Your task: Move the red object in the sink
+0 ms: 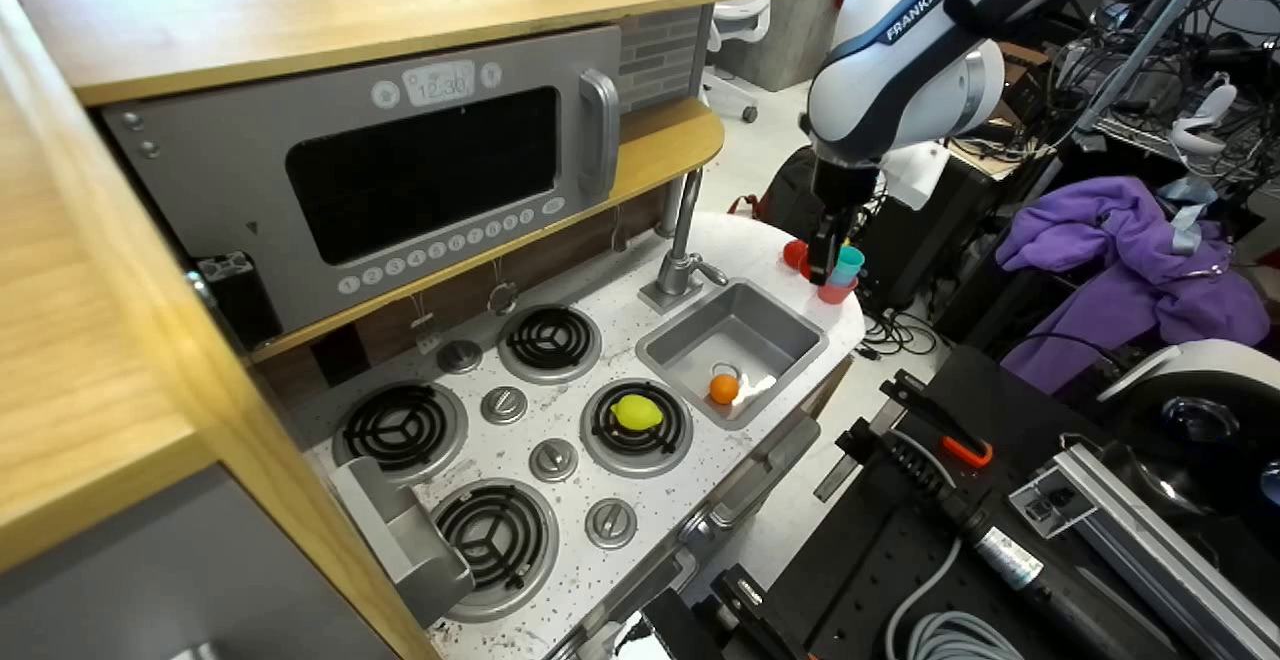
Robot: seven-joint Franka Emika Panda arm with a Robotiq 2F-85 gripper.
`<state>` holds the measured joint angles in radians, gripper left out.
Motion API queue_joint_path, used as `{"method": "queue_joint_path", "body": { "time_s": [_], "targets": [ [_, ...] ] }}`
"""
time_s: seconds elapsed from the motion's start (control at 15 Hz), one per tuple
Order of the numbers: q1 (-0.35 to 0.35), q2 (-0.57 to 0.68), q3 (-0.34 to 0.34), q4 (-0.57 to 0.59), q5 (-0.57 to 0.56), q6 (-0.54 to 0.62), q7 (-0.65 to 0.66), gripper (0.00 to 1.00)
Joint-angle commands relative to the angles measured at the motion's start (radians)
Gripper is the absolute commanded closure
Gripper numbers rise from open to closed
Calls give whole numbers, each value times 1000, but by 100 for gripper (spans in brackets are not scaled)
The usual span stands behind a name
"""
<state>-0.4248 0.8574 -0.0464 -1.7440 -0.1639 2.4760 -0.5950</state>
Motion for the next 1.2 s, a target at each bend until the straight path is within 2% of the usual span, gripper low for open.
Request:
{"method": "queue_joint_path", "body": {
  "time_s": [0.0,0.47,0.73,1.13],
  "targets": [
    [32,-26,9,-110,2,115,15,75],
    [140,79,-17,-65,-38,173,113,75],
    [197,171,-50,29,-42,145,187,75],
    [245,332,-129,207,-51,117,291,75]
  ]
}}
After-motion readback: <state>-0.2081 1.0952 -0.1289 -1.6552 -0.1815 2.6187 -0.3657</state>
